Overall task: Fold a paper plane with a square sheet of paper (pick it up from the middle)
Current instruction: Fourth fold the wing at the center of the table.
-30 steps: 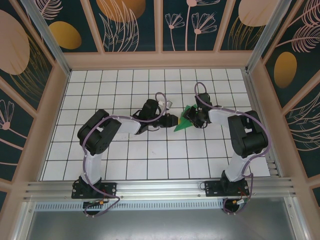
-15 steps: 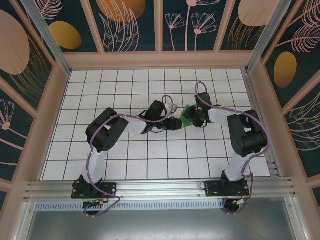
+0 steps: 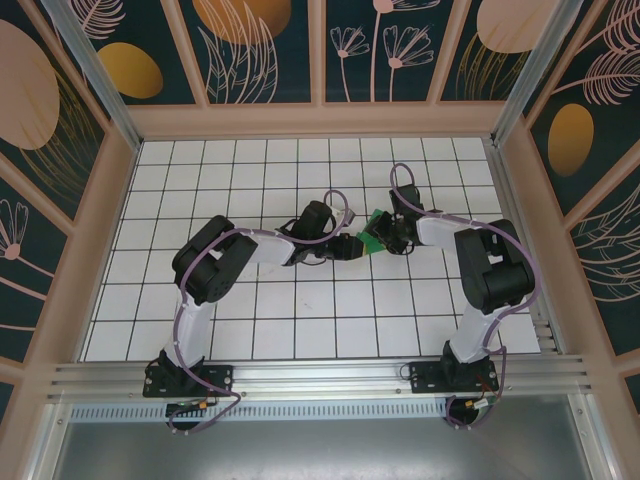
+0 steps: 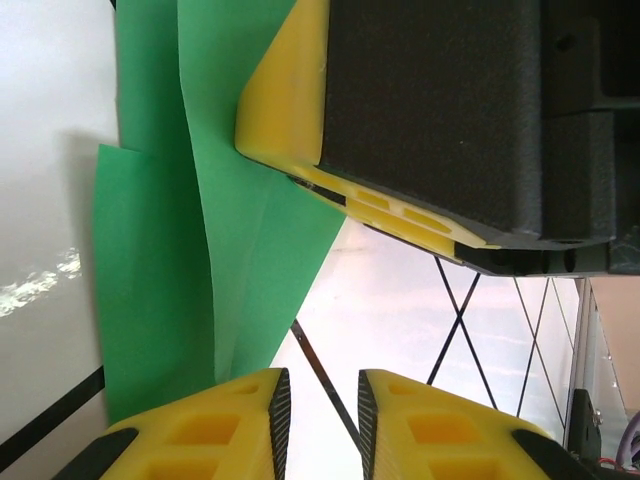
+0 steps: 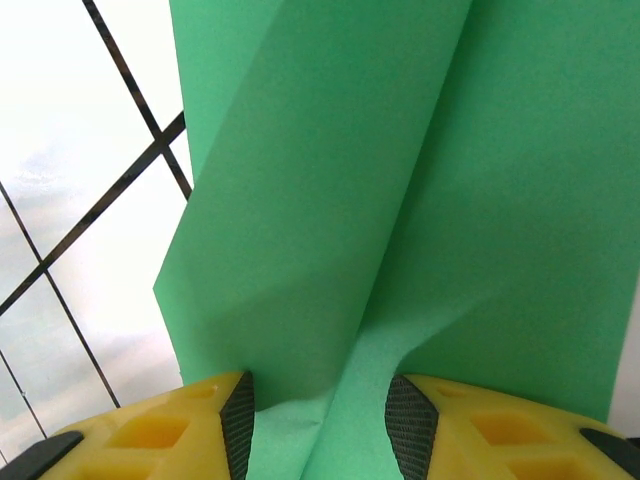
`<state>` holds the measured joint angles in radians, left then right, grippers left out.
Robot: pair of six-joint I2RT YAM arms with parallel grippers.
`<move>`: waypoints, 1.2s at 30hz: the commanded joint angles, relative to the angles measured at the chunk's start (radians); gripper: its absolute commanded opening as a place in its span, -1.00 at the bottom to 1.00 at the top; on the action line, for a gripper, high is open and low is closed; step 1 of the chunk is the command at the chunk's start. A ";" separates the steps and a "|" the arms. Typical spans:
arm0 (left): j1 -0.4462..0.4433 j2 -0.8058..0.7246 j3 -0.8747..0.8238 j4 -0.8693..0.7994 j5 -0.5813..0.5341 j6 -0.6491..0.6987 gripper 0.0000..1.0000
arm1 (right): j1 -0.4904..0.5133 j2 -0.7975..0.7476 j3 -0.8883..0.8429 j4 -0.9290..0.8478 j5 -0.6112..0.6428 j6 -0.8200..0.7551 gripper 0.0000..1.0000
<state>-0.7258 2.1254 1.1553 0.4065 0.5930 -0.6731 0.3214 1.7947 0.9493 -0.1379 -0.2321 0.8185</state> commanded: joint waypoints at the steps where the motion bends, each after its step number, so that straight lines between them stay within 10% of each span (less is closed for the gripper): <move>1: 0.005 0.001 0.005 0.012 -0.012 0.002 -0.43 | -0.006 0.120 -0.060 -0.127 0.088 0.002 -0.09; 36: 0.014 0.032 0.029 -0.005 -0.069 0.021 -0.28 | -0.008 0.121 -0.060 -0.118 0.077 -0.003 -0.10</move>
<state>-0.7143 2.1269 1.1580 0.4358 0.5152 -0.6807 0.3199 1.7985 0.9524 -0.1360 -0.2325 0.8181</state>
